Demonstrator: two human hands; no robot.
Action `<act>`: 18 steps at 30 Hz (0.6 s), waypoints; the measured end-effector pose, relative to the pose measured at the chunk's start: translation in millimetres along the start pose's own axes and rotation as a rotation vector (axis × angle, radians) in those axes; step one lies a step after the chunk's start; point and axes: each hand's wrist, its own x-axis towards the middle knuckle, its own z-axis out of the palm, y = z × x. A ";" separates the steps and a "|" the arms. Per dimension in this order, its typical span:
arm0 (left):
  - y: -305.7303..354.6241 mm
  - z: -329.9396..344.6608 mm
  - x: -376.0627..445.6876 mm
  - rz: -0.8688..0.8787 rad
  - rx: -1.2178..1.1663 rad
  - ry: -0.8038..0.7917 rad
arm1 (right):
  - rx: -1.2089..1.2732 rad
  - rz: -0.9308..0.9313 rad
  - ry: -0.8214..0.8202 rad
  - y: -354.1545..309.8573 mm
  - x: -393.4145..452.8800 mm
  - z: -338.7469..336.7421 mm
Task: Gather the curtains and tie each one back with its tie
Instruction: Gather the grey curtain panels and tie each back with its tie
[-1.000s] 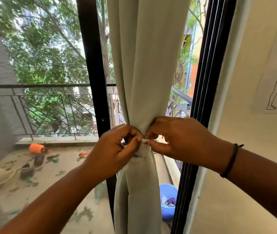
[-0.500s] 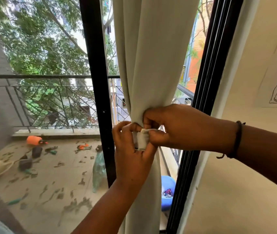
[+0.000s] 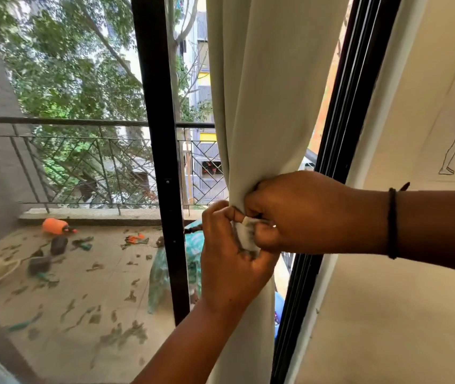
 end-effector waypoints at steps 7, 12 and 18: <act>10.2 -3.5 6.5 -0.014 0.096 -0.031 | -0.012 0.027 0.080 -4.4 -18.3 -29.4; 10.3 -6.9 3.8 0.103 0.188 -0.050 | 0.093 0.125 0.072 10.3 -44.3 -47.8; -2.3 7.1 -0.4 0.074 0.127 -0.100 | 0.333 0.236 -0.070 39.3 -44.3 -25.5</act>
